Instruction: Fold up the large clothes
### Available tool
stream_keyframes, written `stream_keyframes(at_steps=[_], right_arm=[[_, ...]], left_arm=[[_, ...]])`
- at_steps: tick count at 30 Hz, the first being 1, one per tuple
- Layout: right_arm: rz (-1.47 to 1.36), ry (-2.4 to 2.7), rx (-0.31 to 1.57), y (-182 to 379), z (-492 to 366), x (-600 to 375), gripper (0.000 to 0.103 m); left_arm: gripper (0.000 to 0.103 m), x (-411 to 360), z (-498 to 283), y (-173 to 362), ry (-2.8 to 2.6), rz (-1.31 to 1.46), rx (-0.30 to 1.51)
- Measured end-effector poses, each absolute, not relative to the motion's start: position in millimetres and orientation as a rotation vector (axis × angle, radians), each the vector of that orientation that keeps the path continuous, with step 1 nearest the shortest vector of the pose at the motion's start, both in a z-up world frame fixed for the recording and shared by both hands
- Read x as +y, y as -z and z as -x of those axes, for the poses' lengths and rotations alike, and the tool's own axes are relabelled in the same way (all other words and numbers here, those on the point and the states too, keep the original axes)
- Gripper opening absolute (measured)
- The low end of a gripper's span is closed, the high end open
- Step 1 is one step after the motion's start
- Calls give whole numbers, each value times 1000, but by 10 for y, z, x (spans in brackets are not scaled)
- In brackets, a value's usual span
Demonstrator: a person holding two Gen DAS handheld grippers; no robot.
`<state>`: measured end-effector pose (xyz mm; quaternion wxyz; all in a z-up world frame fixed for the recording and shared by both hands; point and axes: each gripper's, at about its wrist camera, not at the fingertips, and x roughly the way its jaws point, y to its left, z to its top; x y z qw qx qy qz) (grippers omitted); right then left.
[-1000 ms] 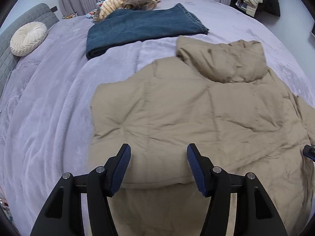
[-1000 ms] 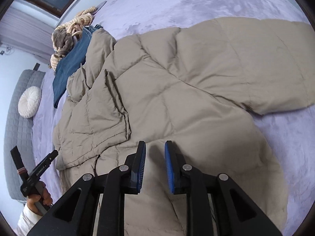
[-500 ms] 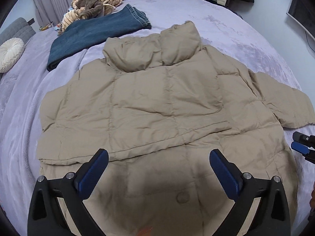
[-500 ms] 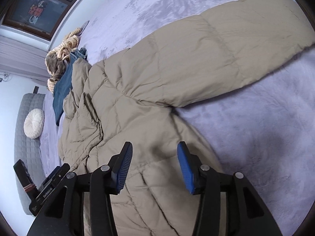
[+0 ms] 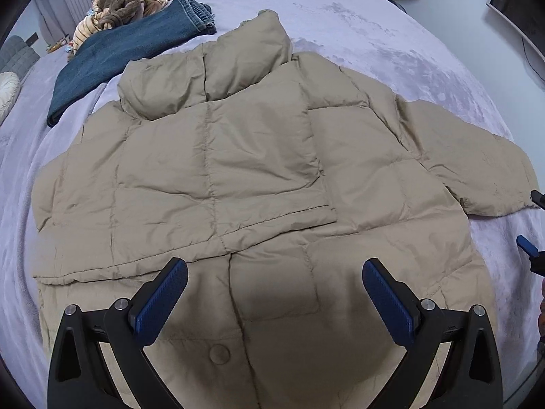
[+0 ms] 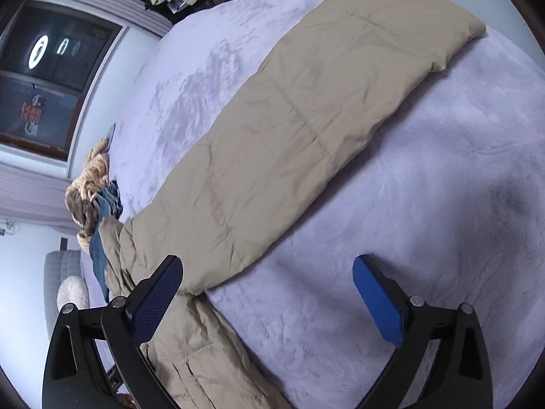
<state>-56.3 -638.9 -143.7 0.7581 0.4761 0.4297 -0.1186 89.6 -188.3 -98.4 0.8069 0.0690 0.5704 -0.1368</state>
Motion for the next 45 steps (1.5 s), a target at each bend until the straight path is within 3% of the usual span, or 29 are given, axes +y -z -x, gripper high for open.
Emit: stream_keyframes(at_steps=[20,22,24,25,26,27,35,41,45], right_arm=[[-1600,221,567,1835,153,-7287,102],[-1623,204,569,1850,95,-7253,90],[-1628,190,592,1873,46,-7212,45],[-1632,185,603,1888,19,-7190,32],[-1631,184,612,1891,-10,-7170,12],[-1618,186,617,1866,-37,-7145,8],[-1166,22,705,898,-613,-6441,8],[-692,-188,768,154,-1200,-4980,8],[-397,-296,823,104,-1343,-3843,8]], left_arm=[[103,-1791,-1069,789,223,-89,1160],[103,-1711,-1088,784,208,-75,1158],[103,-1623,-1105,781,189,-64,1153],[103,-1577,-1111,778,180,-59,1150],[103,-1527,-1120,773,172,-51,1146],[103,-1473,-1131,766,164,-45,1142],[103,-985,-1227,728,112,-11,1103],[103,-528,-1301,751,86,33,1105],[103,-235,-1324,795,64,30,1096]])
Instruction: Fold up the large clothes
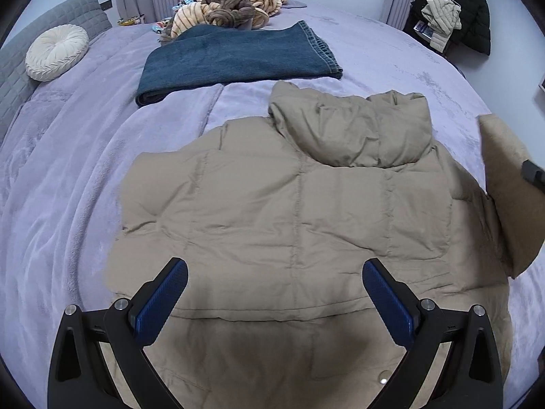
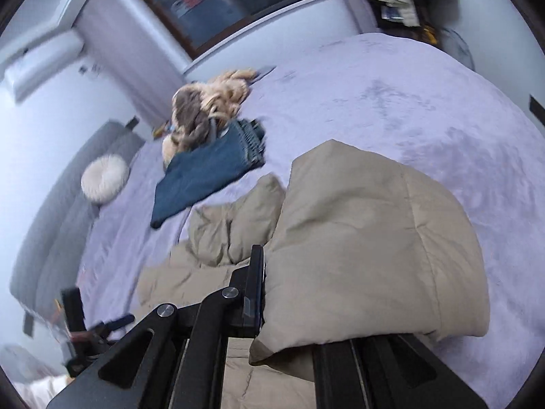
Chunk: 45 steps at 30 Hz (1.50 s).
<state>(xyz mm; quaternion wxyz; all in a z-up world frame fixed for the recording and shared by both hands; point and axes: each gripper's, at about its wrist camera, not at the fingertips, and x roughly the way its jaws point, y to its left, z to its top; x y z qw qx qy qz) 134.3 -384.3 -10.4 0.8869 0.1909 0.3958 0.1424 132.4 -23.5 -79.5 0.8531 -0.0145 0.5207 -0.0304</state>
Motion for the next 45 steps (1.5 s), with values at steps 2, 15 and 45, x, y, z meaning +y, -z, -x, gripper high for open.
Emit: stream_keyframes(at_steps=[2,15,45], right_arm=[[-294,-325,880,315,-1369,-3363,8],[-317,-232,1148,1292,-1276,-3051,75],[-349,-509,1165,1054,-1295,-2043,40]], left_arm=[[103,-108,-1329,834,59,29,1099],[103,22,-1470,1123,128,82,1135],[103,755,-1708,1027,515,750,1114]])
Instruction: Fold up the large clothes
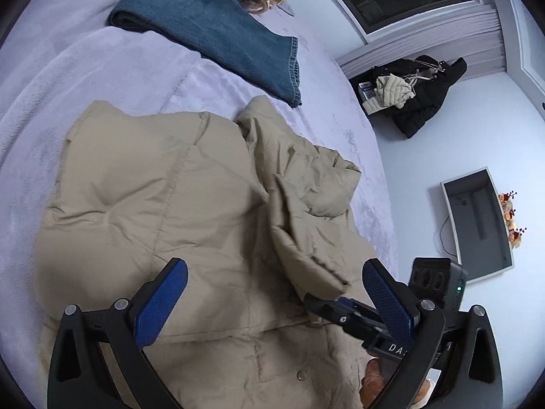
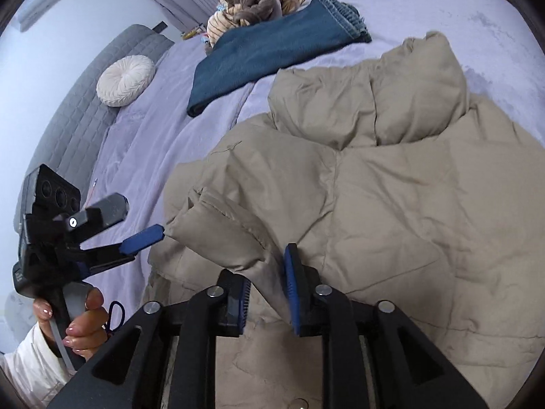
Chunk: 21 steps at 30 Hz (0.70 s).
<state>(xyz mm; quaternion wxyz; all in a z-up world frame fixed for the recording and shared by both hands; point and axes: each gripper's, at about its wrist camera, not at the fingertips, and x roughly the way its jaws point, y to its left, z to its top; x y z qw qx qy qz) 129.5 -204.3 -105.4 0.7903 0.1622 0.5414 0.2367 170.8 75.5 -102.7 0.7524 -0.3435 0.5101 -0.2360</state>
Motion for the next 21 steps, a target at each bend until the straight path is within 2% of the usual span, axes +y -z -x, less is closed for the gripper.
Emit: stream_keyframes(at_steps=[2,3,9,10,11,12,13,15,21], right_arm=[[-369,-511,1203,1138,-1272,-2075,58],[-378,-516,1200,1140,-1241,-2118,60],[-381,-454,1168,1053,-837,-2705,59],[-380,-422,1181,1093,-730,-2875,57],[-380,-398,1196,1125,-672,-3006,47],[-375,-371,1219,1190,-589,-3147,36],[-368,-336,1251,1277,-511,-3295,33],[-376,-278,1274,1380,-416,-3525,22],[-376,-58,1192,1395,-473,-4150,20]], left_arm=[[103,646,-1739,1069,556,768,1135],[103,597,-1752,1093,563,765,1144],[103,210,-1872,1285,557,674,1224],[102,135,-1901,1314,551,651,1237],[101,71,-1931,1347,546,632,1248],[80,-6,-1957,1372,548,614,1255],[46,-91,-1983,1400,560,593,1272],[9,-240,-2023,1470,555,543,1316],[9,-169,-1855,1116,489,454,1172]])
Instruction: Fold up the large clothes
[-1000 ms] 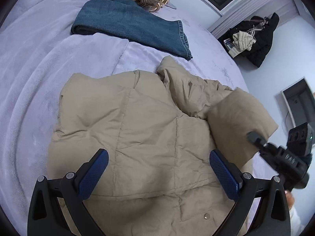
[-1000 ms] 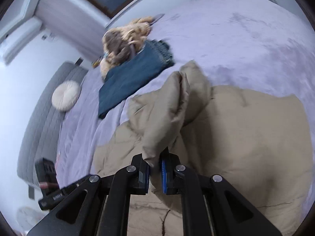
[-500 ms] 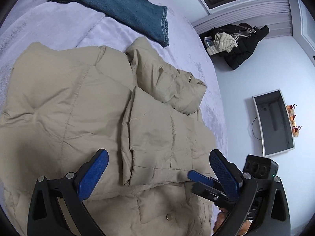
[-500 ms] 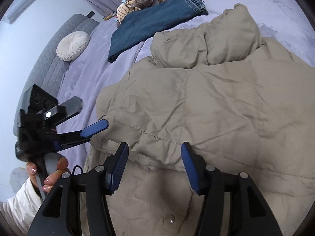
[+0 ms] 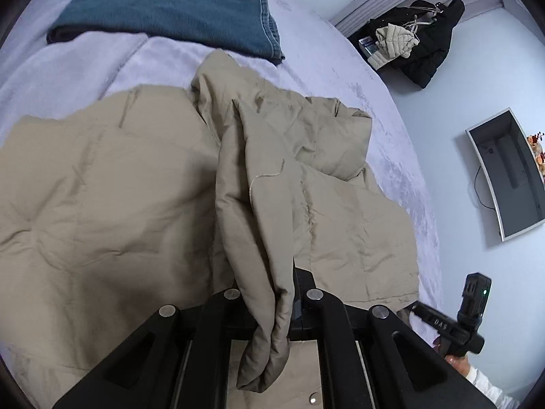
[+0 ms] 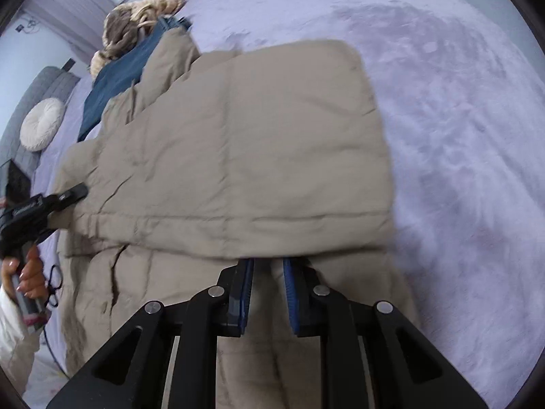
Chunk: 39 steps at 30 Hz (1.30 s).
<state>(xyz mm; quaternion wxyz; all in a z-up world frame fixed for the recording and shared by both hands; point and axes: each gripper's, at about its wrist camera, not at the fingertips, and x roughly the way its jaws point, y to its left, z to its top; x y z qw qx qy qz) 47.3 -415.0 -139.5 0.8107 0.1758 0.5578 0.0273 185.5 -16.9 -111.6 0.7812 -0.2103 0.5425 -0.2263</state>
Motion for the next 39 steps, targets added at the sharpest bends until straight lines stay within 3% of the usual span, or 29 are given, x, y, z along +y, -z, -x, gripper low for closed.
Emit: stream_keyframes(at_steps=[4,9,11,12,14,15,16,19,20,22,24,25,27,39], right_arm=[[-329,45,1120,1291,-630,-4360,14],[-283,53,1177,1578,-772,-4344,13],[-308,52,1183,1646,-787,-4381,13],[-317,55,1182,1633,-786,-4383,13],[-312,45,1186,1575,-770,-4371,16],[-313,29,1193,1539,-747,-4371,17],[-312,15,1208,1496,-720,-4370,18],[-334,-19,1240,1369,-545,-4374,48],[-347,-16,1236,1312,-464,-4394,59],[-360,5,1215,1198,-315,-4437,60],[-370,67,1167,1073,-199,-4528,59],[-382,93,1139,1021,-175,-4587,58],[-427,106,1096,953,-237,-4702,12],[-322,16,1181,1604,-1049,-4390,4]], left_arm=[[9,-36,-1817,1264,437,431,1218],[11,-38,-1748,1525,388,367,1237],[16,16,-1717,1504,351,363,1228],[24,37,-1705,1469,328,343,1222],[56,95,-1673,1382,280,291,1202],[82,143,-1641,1324,255,267,1182],[86,195,-1609,1253,229,247,1150],[84,300,-1595,1121,195,205,1126],[79,336,-1590,1083,186,196,1111],[34,355,-1607,1031,199,170,1111],[21,353,-1611,987,239,163,1110],[21,305,-1611,954,267,162,1097],[21,139,-1627,897,331,153,1073],[21,-233,-1904,1571,274,64,1164]])
